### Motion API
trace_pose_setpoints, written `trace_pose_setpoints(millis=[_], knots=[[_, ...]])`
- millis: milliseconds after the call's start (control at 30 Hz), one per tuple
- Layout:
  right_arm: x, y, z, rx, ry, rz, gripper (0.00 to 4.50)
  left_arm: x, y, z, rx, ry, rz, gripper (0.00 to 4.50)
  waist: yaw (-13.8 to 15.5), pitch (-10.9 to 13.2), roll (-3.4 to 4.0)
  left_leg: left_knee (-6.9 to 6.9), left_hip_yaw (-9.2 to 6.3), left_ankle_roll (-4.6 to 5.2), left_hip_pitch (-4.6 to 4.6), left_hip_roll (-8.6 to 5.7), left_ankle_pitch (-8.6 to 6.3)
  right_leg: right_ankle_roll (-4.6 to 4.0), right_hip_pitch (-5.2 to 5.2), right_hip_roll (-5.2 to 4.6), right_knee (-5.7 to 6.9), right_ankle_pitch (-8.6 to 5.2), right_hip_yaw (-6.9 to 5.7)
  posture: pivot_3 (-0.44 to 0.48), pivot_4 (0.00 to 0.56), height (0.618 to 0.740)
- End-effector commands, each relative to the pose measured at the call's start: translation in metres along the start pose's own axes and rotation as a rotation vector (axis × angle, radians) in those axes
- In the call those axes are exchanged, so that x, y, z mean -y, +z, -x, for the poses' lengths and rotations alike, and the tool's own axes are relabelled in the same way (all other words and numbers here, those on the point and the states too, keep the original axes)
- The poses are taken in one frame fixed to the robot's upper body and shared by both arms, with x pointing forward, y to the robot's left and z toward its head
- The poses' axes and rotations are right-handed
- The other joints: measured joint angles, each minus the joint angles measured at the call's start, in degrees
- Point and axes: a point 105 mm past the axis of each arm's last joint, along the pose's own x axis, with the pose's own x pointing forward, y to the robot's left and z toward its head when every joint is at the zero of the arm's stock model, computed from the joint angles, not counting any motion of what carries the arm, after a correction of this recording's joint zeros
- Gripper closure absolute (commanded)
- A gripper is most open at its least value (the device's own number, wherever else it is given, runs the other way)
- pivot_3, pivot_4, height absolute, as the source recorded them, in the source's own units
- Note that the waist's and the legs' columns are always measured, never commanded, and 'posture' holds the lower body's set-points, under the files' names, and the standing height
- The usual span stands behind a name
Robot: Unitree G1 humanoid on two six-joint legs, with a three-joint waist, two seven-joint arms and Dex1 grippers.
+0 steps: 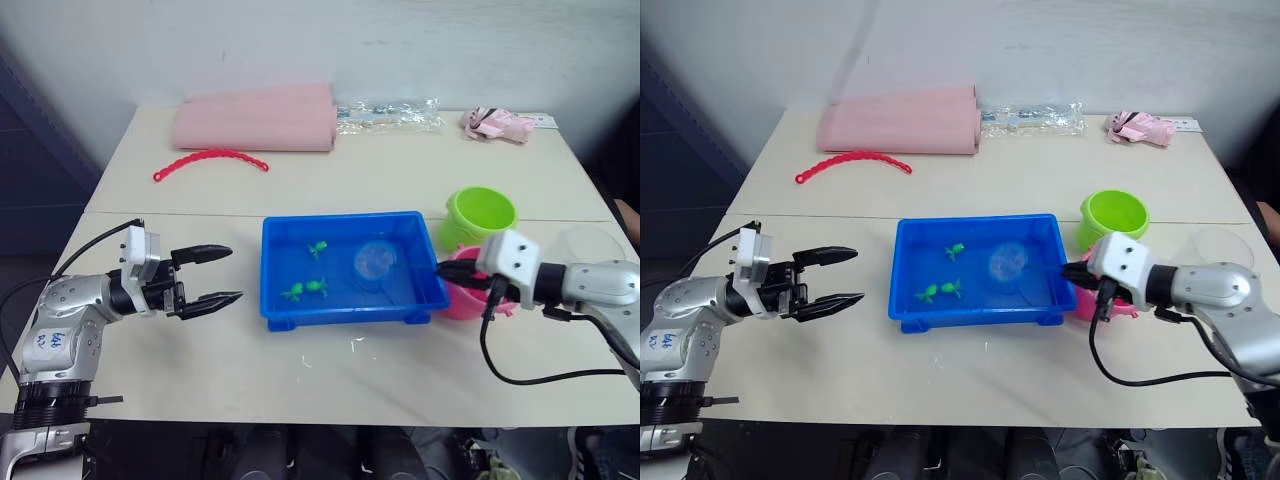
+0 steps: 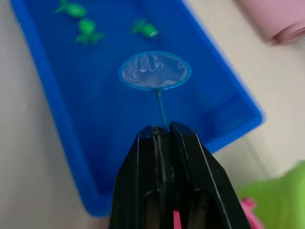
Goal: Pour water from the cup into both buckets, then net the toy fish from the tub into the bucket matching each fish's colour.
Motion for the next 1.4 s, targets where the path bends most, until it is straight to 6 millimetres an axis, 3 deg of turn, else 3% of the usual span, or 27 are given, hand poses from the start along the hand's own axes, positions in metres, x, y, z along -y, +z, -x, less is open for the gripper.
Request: trace_pose_setpoints(millis=[33, 433, 667, 1033, 1400], knots=[[0.001, 0.002, -0.017, 0.009, 0.034, -0.011, 4.5, 0.003, 0.013, 0.005, 0.001, -0.003, -0.038, 0.08, -0.1, 0.0, 0.0, 0.01, 0.01, 0.0, 0.01, 0.0, 0.0, 0.0, 0.0, 0.02, 0.02, 0.0, 0.01, 0.0, 0.15, 0.74], [-0.017, 0.016, -0.066, 0.106, 0.133, -0.116, 4.5, 0.004, 0.011, 0.002, -0.016, 0.023, -0.006, 0.08, -0.2, 0.0, 0.0, 0.02, 0.07, -0.01, 0.01, 0.03, 0.0, 0.0, -0.06, 0.06, 0.1, 0.0, 0.05, 0.0, 0.15, 0.74], [-0.019, 0.021, -0.077, 0.185, 0.105, -0.182, 4.5, 0.006, 0.012, -0.003, -0.016, 0.025, -0.01, 0.08, -0.2, 0.0, 0.0, -0.02, 0.07, -0.03, 0.0, 0.02, -0.01, 0.0, -0.07, 0.08, 0.07, 0.0, 0.05, 0.0, 0.15, 0.74], [-0.017, 0.021, -0.074, 0.254, 0.057, -0.245, 4.5, 0.004, 0.013, -0.003, -0.025, 0.031, -0.009, 0.08, -0.2, 0.0, 0.0, -0.03, 0.09, -0.05, 0.02, 0.04, 0.0, 0.0, -0.07, 0.1, 0.08, 0.0, 0.07, 0.0, 0.15, 0.74], [-0.015, 0.028, -0.047, 0.335, 0.051, -0.318, 4.5, 0.001, 0.013, -0.005, -0.026, 0.029, -0.009, 0.08, -0.2, 0.0, 0.0, -0.06, 0.1, -0.05, 0.01, 0.03, -0.01, 0.0, -0.08, 0.09, 0.07, 0.0, 0.08, 0.0, 0.15, 0.74]])
